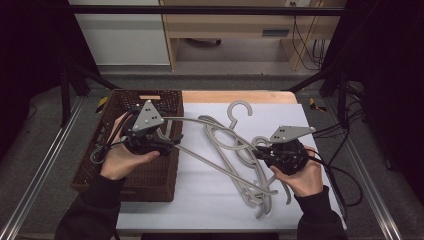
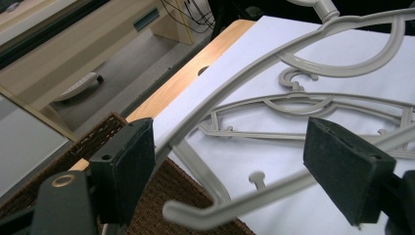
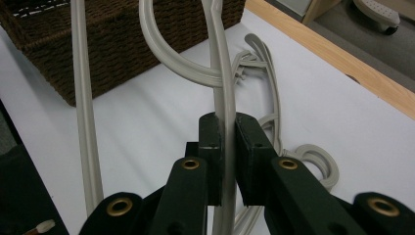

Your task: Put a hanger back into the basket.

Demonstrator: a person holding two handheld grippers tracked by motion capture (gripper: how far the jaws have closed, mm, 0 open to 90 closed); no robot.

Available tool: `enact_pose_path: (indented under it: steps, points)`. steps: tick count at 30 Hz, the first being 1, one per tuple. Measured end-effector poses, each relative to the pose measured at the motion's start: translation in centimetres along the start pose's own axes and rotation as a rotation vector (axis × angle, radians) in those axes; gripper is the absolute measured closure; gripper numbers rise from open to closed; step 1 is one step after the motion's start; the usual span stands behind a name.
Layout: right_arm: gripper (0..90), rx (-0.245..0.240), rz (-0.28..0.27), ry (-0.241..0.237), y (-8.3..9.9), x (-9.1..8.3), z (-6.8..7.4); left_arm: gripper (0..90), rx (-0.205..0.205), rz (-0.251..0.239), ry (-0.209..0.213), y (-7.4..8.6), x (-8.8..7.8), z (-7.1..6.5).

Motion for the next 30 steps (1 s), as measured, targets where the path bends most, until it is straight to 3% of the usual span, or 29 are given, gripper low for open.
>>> enact_pose_path:
  steps: [10,21,30]
  points:
    - [82.6,-0.025,0.015,-0.025,-0.4,0.2,0.6,27.4,0.08,0.069,0.004,-0.4,1.8,-0.5]
    - [82.6,-0.053,0.016,-0.046,-1.1,0.5,1.5,38.0,0.193,0.136,-0.006,0.1,3.7,-1.1]
    - [82.6,-0.068,0.02,-0.059,-1.2,0.6,2.1,53.0,0.229,0.184,0.006,0.8,5.1,-1.6]
Point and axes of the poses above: each handheld gripper's, and its own axes: x roughly forward along the jaws, y roughly out of its underside, z roughly to its left, the point moved 9 cm from there along x, roughly forward along the jaws, and after that the axes turned 11 degrees about -x, right-handed, at the moved point
